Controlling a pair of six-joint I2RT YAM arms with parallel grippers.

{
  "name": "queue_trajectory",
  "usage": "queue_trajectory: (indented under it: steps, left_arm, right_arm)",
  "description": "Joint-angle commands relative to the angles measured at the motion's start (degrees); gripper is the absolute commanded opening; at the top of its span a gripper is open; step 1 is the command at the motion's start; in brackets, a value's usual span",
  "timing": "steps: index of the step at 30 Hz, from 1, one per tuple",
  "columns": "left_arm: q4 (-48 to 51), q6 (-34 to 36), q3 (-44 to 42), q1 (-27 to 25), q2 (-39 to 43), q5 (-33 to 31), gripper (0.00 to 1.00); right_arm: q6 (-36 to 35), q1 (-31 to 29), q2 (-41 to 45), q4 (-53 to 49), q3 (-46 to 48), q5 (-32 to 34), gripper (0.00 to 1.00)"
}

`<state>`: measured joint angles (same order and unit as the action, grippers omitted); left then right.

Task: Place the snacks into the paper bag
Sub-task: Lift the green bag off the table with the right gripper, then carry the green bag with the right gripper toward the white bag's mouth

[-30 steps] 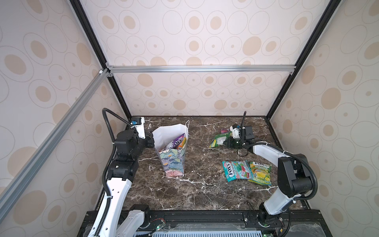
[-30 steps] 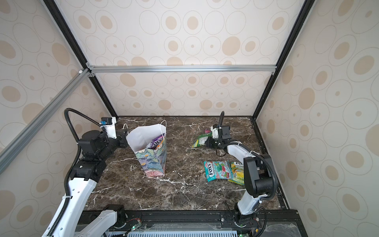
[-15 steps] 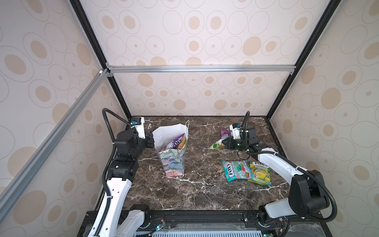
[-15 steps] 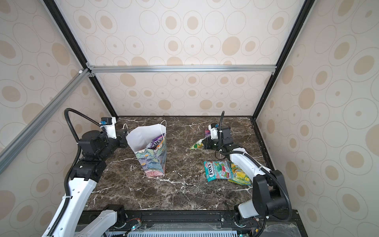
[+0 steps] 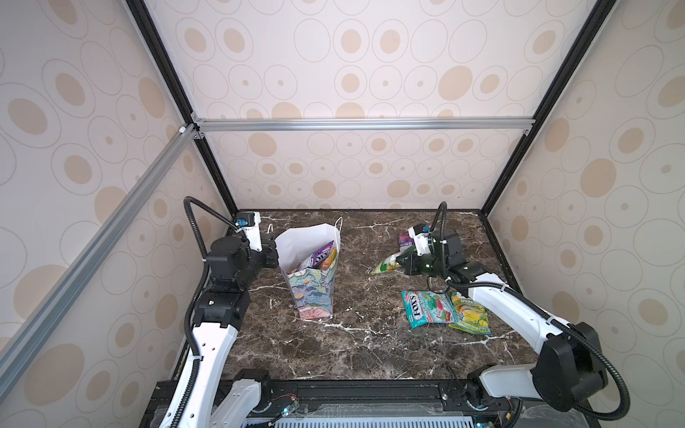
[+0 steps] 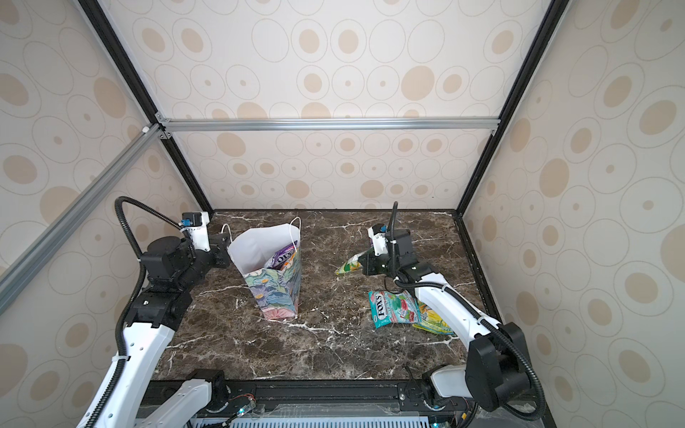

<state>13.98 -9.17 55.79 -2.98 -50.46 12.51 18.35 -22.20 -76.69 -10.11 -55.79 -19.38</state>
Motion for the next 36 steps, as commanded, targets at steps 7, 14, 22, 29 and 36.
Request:
queue_trajectory:
  steps: [7,14,22,29,36]
  left_arm:
    - [-1.37,-0.32,0.46,0.26,0.77,0.30,0.04]
    - [-1.11,-0.25,0.56,0.26,0.84,0.36,0.03]
    - [-1.14,-0.29,0.65,0.26,0.65,0.58,0.03]
    - [-1.32,-0.41,0.63,0.25,0.85,0.68,0.03]
    - [-1.32,-0.41,0.55,0.26,0.81,0.75,0.03]
  right_arm:
    - [-2.51,-2.39,4.04,-1.63,-4.08,1.41,0.00]
    - [-1.69,-3.92,5.44,-3.21,-5.95,4.74,0.00]
    - [-2.86,-6.55,6.55,-6.44,-9.88,5.80,0.00]
    - [-5.51,-9.43,8.21,-9.83,-14.64,7.18,0.00]
    - [-6.35,-11.28,9.01,-11.32,-18.11,6.73,0.00]
